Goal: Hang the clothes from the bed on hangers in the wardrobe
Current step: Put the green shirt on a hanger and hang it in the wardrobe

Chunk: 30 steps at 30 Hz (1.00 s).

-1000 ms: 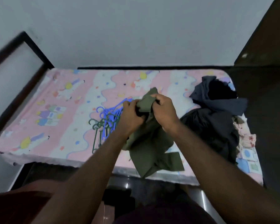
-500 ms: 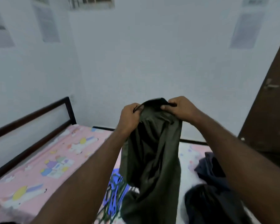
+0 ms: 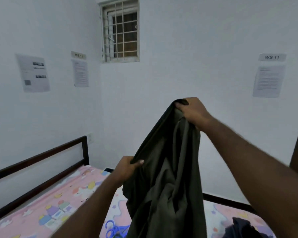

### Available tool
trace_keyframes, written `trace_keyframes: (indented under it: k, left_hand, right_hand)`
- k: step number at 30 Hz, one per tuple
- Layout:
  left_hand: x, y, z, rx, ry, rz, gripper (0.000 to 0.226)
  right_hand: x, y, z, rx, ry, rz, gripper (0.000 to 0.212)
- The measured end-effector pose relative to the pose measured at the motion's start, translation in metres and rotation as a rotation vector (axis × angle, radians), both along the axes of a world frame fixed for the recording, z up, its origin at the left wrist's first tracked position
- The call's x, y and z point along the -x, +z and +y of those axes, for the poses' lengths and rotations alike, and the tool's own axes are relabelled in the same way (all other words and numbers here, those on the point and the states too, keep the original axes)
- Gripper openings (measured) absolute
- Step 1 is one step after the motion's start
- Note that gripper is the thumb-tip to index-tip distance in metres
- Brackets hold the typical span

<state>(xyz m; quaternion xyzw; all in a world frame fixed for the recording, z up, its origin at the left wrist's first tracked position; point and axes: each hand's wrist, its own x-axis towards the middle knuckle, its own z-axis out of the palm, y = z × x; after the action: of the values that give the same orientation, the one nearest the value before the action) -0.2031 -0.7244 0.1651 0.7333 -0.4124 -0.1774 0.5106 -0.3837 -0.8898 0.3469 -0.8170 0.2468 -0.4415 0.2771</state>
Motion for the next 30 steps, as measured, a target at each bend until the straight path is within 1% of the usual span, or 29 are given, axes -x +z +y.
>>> trace_keyframes:
  k: [2,5,7,8,9,10,12,14,15,16,17,19,21,23,25,30]
  left_hand:
    - [-0.010,0.014,0.006,0.042,0.032,0.082,0.026]
    - [-0.025,0.056,0.013,0.058,0.108,0.060,0.027]
    - [-0.034,0.092,0.015,0.157,0.201,0.107,0.038]
    - [-0.037,0.111,0.015,0.234,0.224,0.176,0.044]
    - [-0.039,0.130,0.015,0.319,0.216,0.251,0.046]
    - [-0.039,0.148,0.015,0.396,0.188,0.314,0.042]
    - [-0.039,0.180,0.015,0.483,0.110,0.374,0.029]
    - [-0.038,0.205,0.015,0.517,0.068,0.383,0.037]
    - [-0.038,0.214,0.014,0.529,0.081,0.367,0.041]
    - [-0.039,0.221,0.013,0.546,0.108,0.345,0.040]
    - [-0.039,0.227,0.012,0.560,0.142,0.312,0.034]
    - [-0.039,0.234,0.005,0.551,0.242,0.185,0.025]
    - [-0.034,0.234,-0.004,0.515,0.315,0.021,0.032]
    - [-0.028,0.229,-0.012,0.494,0.343,-0.080,0.039]
    - [-0.027,0.223,-0.015,0.479,0.347,-0.112,0.039]
    - [-0.035,0.217,-0.017,0.481,0.314,-0.102,0.041]
  right_hand:
    - [0.008,0.017,-0.016,0.034,-0.055,0.014,0.038]
    - [0.024,0.038,-0.034,0.065,-0.107,0.005,0.034]
    - [0.036,0.046,-0.047,0.065,-0.133,-0.003,0.028]
    - [0.042,0.048,-0.055,0.052,-0.138,-0.010,0.027]
    - [0.046,0.050,-0.062,0.031,-0.136,-0.024,0.027]
    - [0.050,0.050,-0.069,-0.012,-0.123,-0.046,0.029]
    - [0.058,0.049,-0.079,-0.149,-0.079,-0.086,0.030]
    - [0.066,0.044,-0.084,-0.249,-0.039,-0.092,0.027]
    - [0.070,0.043,-0.085,-0.276,-0.024,-0.102,0.025]
    - [0.074,0.042,-0.087,-0.294,-0.008,-0.137,0.023]
    - [0.077,0.040,-0.088,-0.313,0.018,-0.182,0.022]
    - [0.082,0.038,-0.092,-0.345,0.042,-0.243,0.025]
    - [0.084,0.036,-0.094,-0.358,-0.015,-0.245,0.032]
    - [0.086,0.033,-0.100,-0.357,-0.071,-0.256,0.037]
    - [0.090,0.031,-0.104,-0.342,-0.090,-0.266,0.035]
    - [0.100,0.026,-0.111,-0.305,-0.080,-0.260,0.029]
